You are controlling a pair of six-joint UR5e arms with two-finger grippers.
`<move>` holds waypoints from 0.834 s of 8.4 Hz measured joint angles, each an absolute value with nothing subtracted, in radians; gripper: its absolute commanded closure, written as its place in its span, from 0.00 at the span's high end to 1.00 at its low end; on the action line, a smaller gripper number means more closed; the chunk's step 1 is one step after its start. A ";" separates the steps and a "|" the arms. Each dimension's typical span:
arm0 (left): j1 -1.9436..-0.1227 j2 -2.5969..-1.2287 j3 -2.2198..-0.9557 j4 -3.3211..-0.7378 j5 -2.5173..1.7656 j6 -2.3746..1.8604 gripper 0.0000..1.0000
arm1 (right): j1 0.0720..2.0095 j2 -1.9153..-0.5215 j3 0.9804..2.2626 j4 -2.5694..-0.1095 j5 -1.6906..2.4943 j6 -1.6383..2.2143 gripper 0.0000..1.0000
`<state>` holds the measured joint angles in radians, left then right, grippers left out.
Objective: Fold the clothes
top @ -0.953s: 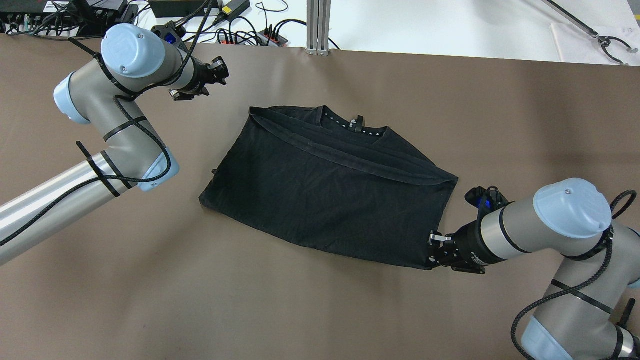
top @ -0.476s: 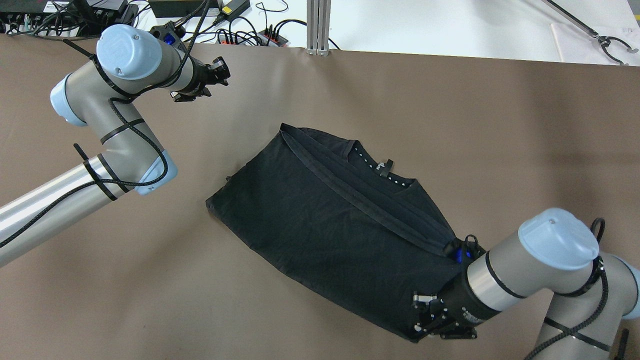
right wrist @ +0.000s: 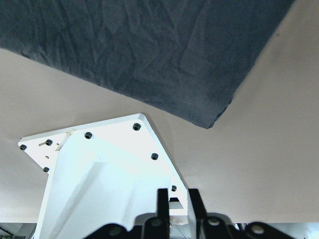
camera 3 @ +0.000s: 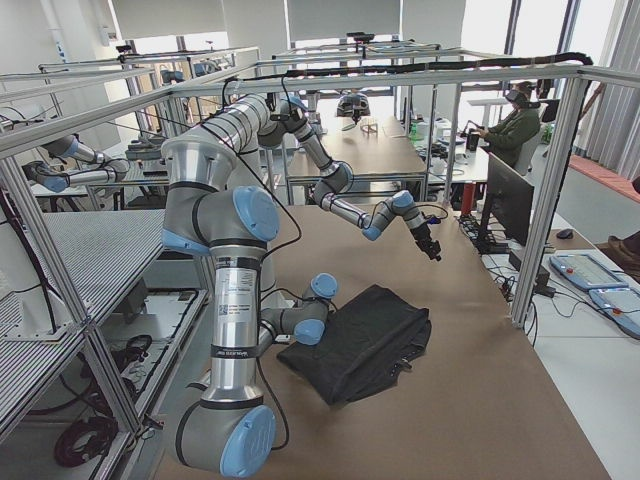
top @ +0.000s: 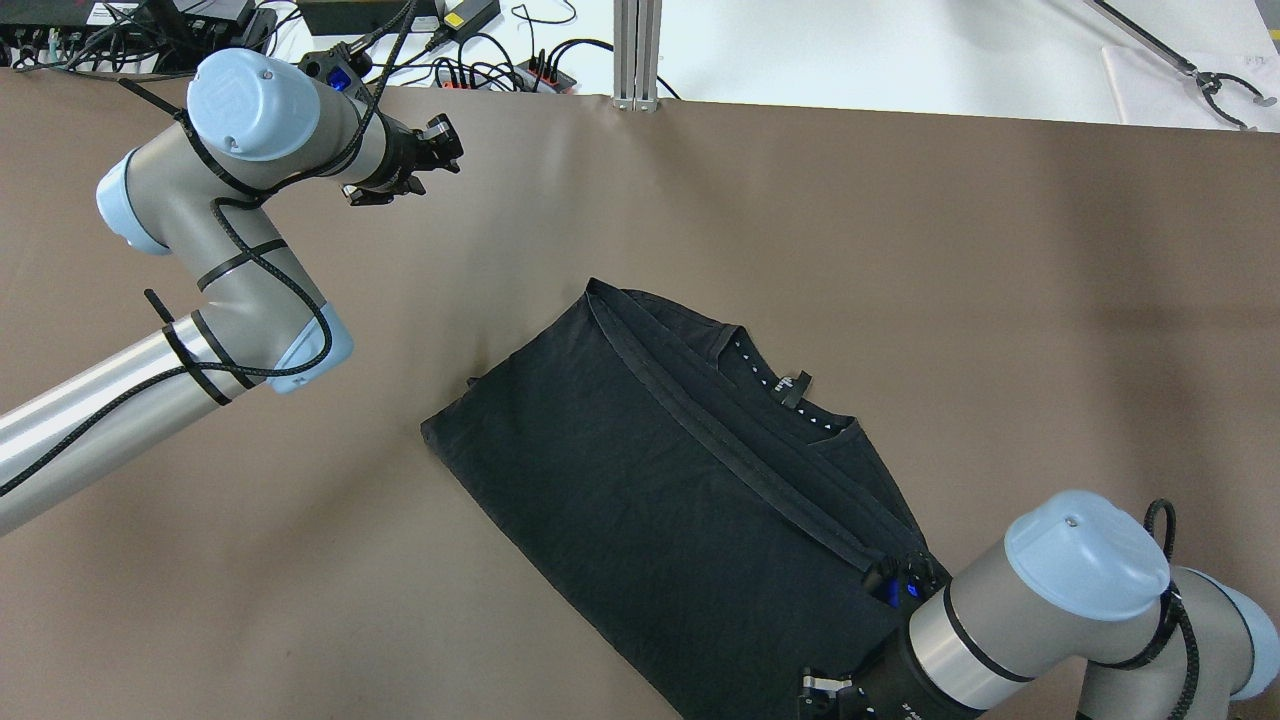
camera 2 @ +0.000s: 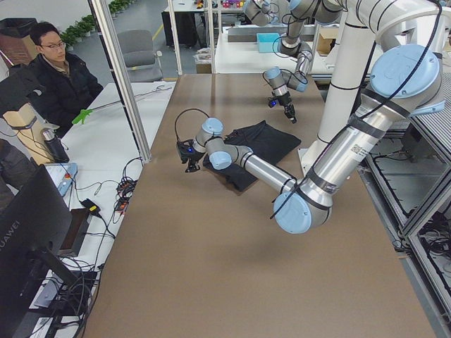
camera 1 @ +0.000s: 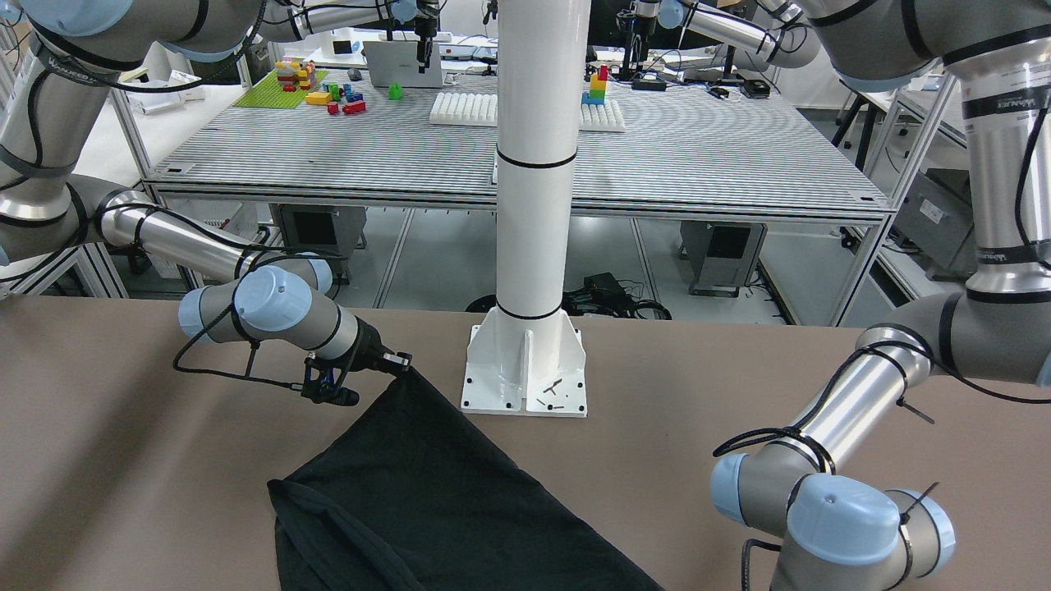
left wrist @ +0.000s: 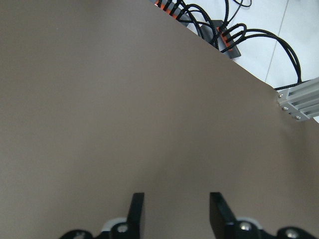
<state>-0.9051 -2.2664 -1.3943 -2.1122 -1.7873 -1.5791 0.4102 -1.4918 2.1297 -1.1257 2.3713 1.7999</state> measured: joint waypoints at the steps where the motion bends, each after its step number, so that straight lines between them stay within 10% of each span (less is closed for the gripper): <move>1: -0.904 -2.257 -1.410 -2.112 -1.789 -1.581 0.54 | 0.405 -1.490 2.129 -1.125 2.370 1.803 0.95; 7: -0.745 -2.010 -1.765 -2.000 -1.798 -1.702 0.58 | 0.438 -1.470 2.129 -1.124 2.283 1.804 0.95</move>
